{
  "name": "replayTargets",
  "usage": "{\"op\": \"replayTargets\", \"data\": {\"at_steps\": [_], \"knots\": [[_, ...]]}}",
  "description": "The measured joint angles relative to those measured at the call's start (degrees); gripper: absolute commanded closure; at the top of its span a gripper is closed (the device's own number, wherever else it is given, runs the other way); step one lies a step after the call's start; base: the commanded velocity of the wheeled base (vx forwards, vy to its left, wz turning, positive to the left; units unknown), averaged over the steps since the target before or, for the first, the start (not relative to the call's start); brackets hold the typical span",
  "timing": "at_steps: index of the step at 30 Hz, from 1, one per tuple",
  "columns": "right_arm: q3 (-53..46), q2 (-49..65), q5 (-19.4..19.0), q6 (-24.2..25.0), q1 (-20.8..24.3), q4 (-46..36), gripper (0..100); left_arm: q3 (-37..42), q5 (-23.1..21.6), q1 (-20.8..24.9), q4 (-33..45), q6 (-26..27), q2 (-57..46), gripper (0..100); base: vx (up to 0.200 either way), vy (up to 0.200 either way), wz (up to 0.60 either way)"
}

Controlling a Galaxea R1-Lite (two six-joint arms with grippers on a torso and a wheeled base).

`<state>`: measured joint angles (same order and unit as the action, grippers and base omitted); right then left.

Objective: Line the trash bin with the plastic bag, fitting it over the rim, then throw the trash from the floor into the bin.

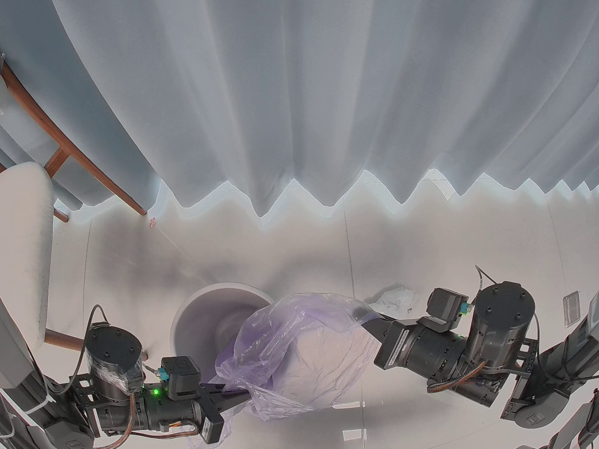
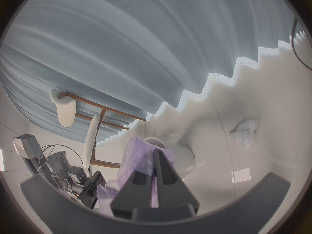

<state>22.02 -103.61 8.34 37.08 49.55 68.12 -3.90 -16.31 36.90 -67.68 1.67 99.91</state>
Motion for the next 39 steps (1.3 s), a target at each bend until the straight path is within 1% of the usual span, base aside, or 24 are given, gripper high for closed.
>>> {"op": "replayTargets", "data": {"at_steps": [15,21,22,25,33,35,39], "knots": [[-0.17,-0.72,0.00,-0.11,-0.52,0.06,100,1.95,0.13,0.02,-9.06,-0.04,4.06,100,0.000,0.000,0.00],[-0.27,-0.91,0.00,-0.09,-0.52,0.11,100,2.36,0.20,-0.05,-9.75,-0.12,5.11,100,0.000,0.000,0.00],[-0.27,-1.07,0.00,-0.09,-0.52,0.13,100,2.45,0.30,-0.07,-9.80,-0.11,5.29,0,0.000,0.000,0.00],[-0.27,-1.66,0.00,-0.09,-0.52,1.69,100,2.61,1.05,-0.07,-9.83,-0.20,5.71,0,0.000,0.000,0.00],[-1.40,-4.22,0.02,-1.06,-0.77,9.72,100,2.30,1.78,0.09,-11.53,-1.29,6.31,0,0.000,0.000,0.00],[-1.79,-5.02,0.02,-1.40,-1.11,11.34,100,2.34,2.30,0.44,-11.64,-2.60,6.38,0,0.000,0.000,0.00],[-2.15,-6.14,-0.09,-1.80,-1.88,13.14,100,2.23,4.77,1.62,-11.80,-5.79,6.31,0,0.000,0.000,0.00]]}}
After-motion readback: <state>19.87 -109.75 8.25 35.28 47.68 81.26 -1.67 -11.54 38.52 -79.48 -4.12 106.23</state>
